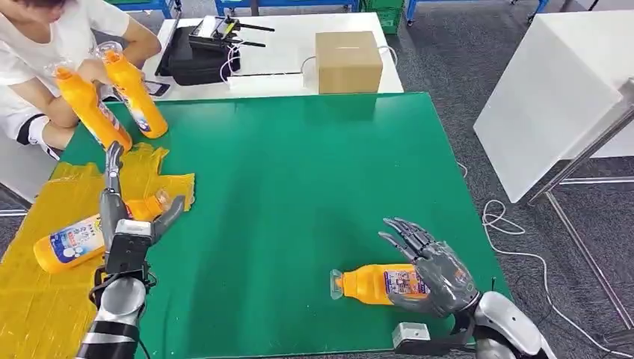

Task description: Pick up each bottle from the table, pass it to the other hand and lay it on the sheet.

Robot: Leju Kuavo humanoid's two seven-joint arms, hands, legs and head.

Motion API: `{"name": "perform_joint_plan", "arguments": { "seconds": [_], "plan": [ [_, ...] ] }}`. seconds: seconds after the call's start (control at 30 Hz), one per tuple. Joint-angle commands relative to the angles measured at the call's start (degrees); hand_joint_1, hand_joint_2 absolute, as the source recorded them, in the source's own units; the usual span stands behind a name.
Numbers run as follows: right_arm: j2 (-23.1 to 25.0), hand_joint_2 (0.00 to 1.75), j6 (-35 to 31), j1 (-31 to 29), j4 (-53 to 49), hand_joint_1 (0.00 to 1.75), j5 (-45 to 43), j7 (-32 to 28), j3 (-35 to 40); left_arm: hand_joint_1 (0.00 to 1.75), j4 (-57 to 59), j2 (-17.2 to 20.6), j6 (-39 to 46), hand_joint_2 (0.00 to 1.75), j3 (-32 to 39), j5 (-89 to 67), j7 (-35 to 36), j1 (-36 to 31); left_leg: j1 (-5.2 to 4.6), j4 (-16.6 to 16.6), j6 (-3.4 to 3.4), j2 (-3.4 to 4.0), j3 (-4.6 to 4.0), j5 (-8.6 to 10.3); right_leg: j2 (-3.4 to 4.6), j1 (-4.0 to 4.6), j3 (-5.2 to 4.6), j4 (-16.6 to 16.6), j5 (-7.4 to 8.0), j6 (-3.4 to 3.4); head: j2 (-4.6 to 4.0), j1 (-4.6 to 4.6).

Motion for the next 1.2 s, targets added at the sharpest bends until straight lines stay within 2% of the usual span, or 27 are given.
{"name": "perform_joint_plan", "arguments": {
  "seconds": [0.03,0.43,0.67,0.8,0.87,0.9,1.03,1.2],
  "plan": [
    [-1.4,1.75,0.5,0.1,-0.2,0.00,-0.2,0.2,-0.8,0.00,3.9,-0.6,0.1,1.75,-0.8,0.1,0.1,-1.8,0.09,0.0,-0.06,-0.13,0.16,-0.05,-0.13,0.08,0.22,-0.1,-0.03,0.06,0.00,0.00],
    [-1.0,1.75,0.5,0.1,-0.3,0.00,-0.3,0.7,-1.2,0.00,3.8,-0.6,0.2,1.75,-0.7,0.2,0.1,-1.7,0.02,0.0,-0.03,-0.06,0.11,-0.01,-0.06,0.02,0.11,-0.1,-0.02,0.04,0.00,0.02],
    [-4.4,1.75,1.7,6.2,-1.6,0.00,1.0,5.9,-7.2,0.00,4.6,-1.3,0.0,1.75,-0.5,1.3,0.2,-1.3,0.10,-0.1,-0.05,-0.24,0.27,-0.08,-0.24,0.10,0.36,-0.2,-0.11,0.09,0.00,0.02],
    [-4.5,1.75,1.7,7.0,-0.3,0.00,3.0,9.3,-8.7,0.00,4.6,-1.5,-0.1,1.75,-0.9,1.3,0.2,-1.1,0.00,0.0,-0.01,-0.11,0.10,-0.02,-0.12,-0.01,0.13,-0.1,-0.04,0.05,0.00,0.02],
    [-3.8,1.75,1.6,6.9,0.3,0.00,3.8,10.7,-8.8,0.00,4.1,-1.5,-0.1,1.75,-1.0,1.4,0.3,-0.9,0.07,-0.1,-0.03,-0.11,0.16,-0.05,-0.11,0.06,0.23,-0.1,-0.04,0.06,0.00,0.00],
    [-5.4,1.75,6.2,7.1,1.5,0.00,8.9,17.3,-7.5,0.00,4.0,-1.6,-0.2,1.75,-1.1,1.7,0.7,-0.9,0.04,-0.1,0.01,-0.08,0.10,-0.06,-0.08,0.03,0.18,-0.1,-0.02,0.05,0.00,0.02],
    [-6.8,1.75,3.5,8.7,3.5,0.00,9.4,19.1,-5.4,0.00,4.9,-1.6,-0.3,1.75,-1.6,2.0,1.1,-1.9,0.11,-0.1,-0.01,-0.20,0.20,-0.07,-0.19,0.10,0.34,-0.2,-0.05,0.06,0.00,0.00],
    [-9.8,1.75,3.8,9.7,3.1,0.00,8.8,20.7,-4.3,0.00,5.9,-1.6,-0.3,1.75,-1.6,2.5,1.3,-3.0,0.10,-0.1,0.00,-0.12,0.22,-0.10,-0.11,0.09,0.29,-0.2,-0.05,0.06,0.00,0.00]
  ]
}}
